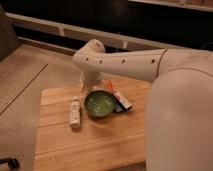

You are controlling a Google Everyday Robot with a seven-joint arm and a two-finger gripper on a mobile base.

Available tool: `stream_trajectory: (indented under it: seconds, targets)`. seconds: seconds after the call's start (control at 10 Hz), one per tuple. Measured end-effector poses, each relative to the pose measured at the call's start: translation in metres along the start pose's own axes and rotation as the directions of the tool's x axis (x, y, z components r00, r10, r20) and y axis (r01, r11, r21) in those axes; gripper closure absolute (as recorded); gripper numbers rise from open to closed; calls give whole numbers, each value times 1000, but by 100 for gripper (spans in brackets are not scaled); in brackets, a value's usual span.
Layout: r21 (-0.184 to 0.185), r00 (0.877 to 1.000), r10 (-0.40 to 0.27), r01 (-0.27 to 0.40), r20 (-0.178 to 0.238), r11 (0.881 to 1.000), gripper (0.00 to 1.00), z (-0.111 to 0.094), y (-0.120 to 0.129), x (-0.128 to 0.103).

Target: Drag the ceramic bowl in a circle

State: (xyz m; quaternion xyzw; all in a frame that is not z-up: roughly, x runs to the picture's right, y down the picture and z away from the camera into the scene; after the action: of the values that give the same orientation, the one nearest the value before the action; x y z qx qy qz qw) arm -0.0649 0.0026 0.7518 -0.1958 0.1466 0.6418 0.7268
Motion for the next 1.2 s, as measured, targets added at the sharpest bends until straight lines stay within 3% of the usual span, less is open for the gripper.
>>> stream_trajectory:
  seconds: [0.2,0.3,0.6,0.8,1.0,1.2]
  targets:
    - [20,999,28,-28,-26,999,35,8,-11,11]
    - [58,995,75,-72,-64,996,35,18,-33,27]
    - [108,969,211,-197,-132,974,35,51,-77,53]
    - [109,956,256,-242,-145,964,35,72,-86,53]
    - [85,943,300,-290,-142,953,35,95,-96,50]
    - [82,942,305,-296,-142,952,35,96,-97,50]
